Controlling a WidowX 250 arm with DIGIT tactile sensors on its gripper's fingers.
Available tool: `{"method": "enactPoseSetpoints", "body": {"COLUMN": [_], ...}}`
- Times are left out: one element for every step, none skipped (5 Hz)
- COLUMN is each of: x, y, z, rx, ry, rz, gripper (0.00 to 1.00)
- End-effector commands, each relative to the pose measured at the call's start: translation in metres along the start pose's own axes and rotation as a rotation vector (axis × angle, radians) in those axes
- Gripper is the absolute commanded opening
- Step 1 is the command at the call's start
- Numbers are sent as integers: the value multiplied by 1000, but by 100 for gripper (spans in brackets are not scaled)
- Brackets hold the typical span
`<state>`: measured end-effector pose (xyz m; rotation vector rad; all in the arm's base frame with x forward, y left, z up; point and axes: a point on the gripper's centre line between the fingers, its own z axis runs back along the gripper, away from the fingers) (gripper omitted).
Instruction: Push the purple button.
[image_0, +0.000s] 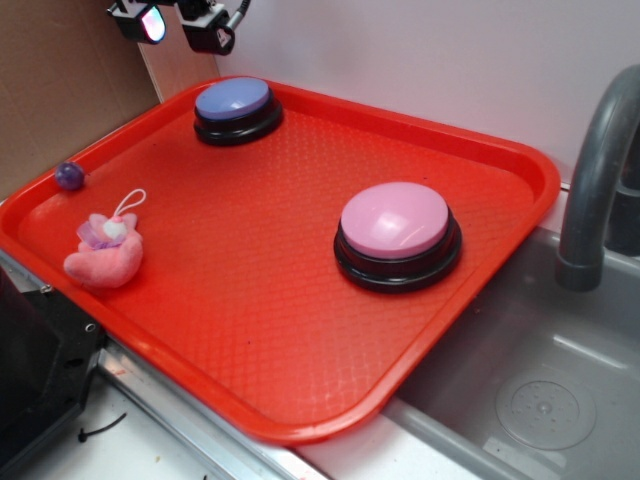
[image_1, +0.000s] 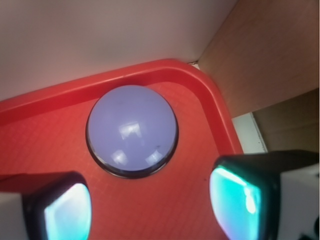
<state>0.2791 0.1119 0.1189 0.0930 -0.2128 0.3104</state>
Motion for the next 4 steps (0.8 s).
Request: {"method": "enactPoseSetpoints", "body": {"x": [1,-2,-5,-11], "y": [-2,-5,-6,-7], "z": [43,51,56,64], "rx": [-1,-4,-3,2], "ry": [-89,-97,-104,-98], "rz": [-2,-4,-5,-28], "gripper": [100,100,100,100]}}
